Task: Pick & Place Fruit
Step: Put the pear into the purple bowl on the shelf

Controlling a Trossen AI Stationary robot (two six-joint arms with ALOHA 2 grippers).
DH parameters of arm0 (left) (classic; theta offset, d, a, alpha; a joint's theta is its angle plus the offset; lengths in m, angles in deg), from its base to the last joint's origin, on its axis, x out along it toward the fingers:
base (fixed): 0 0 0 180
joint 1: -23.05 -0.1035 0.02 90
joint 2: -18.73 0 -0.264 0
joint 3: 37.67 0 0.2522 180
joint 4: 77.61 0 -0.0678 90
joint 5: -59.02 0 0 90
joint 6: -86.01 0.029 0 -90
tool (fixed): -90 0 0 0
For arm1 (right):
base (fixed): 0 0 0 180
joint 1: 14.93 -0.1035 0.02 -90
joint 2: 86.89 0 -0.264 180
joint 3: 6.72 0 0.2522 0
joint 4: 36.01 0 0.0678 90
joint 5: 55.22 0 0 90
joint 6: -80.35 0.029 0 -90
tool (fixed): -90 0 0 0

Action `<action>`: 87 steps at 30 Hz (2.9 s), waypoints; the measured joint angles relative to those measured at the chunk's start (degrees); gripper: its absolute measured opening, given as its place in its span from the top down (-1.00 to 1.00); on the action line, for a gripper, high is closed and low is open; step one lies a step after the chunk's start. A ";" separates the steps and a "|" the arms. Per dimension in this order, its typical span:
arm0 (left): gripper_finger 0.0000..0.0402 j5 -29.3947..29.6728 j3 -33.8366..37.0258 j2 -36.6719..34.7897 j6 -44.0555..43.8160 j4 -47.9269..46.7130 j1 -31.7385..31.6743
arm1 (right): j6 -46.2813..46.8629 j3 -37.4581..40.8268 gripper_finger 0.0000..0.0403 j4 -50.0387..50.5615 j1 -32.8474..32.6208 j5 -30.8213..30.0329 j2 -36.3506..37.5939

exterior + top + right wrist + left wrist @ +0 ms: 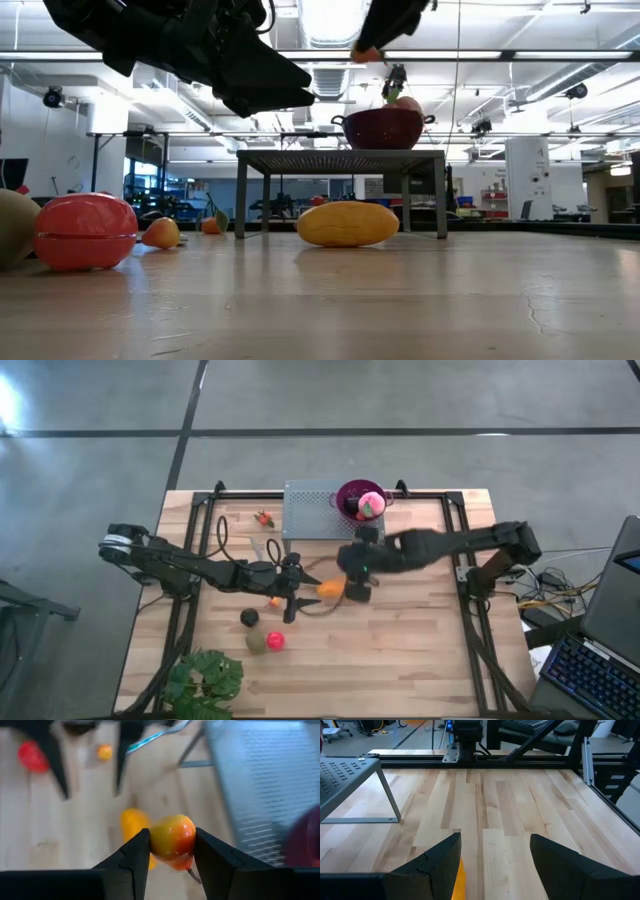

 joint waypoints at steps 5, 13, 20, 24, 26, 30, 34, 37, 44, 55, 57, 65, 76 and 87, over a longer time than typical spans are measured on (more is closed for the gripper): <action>-0.21 0.00 0.00 0.00 -0.01 0.00 0.02 | -1.41 -5.27 0.26 2.87 5.49 0.08 0.00; -0.21 -0.01 0.00 0.00 0.00 -0.01 0.02 | -5.08 -8.77 0.36 4.23 13.22 1.09 0.00; -0.21 0.00 0.00 0.00 0.01 -0.02 0.01 | -5.57 -8.91 0.30 4.22 19.84 1.14 -0.02; -0.21 0.00 0.00 0.00 -0.01 -0.02 0.00 | -6.27 -8.90 0.27 3.61 23.22 1.29 -0.04; -0.21 0.00 0.00 0.00 0.01 -0.02 0.00 | -6.27 -8.86 0.28 2.82 24.77 1.30 -0.04; -0.21 -0.01 0.00 0.00 0.01 -0.04 0.01 | -6.55 -8.82 0.34 0.10 27.59 3.41 -0.04; -0.21 0.00 0.00 0.00 0.00 -0.04 0.00 | -6.80 -7.79 0.35 -4.42 29.64 6.34 -0.07; -0.21 0.00 0.00 0.00 0.03 -0.03 0.00 | -7.89 -5.79 0.31 -8.29 30.48 7.17 -0.10; -0.21 0.00 0.00 0.00 0.06 -0.07 0.00 | -9.49 -3.24 0.30 -10.37 31.90 7.19 -0.15; -0.21 0.00 0.00 0.00 0.21 -0.07 0.02 | -10.58 1.12 0.28 -11.79 33.01 7.06 -0.17; -0.21 0.00 0.00 0.00 0.21 -0.07 0.00 | -10.70 1.61 0.27 -11.84 33.02 6.89 -0.17; -0.21 0.00 0.00 0.00 0.22 -0.07 0.01 | -11.00 3.76 0.35 -11.75 32.93 6.93 -0.17; -0.21 0.00 0.00 0.00 0.23 -0.07 0.02 | -11.35 4.92 0.17 -11.81 32.95 6.90 -0.17; -0.21 0.00 0.00 0.00 0.24 -0.07 0.01 | -11.25 5.02 -0.04 -11.77 32.95 6.69 -0.17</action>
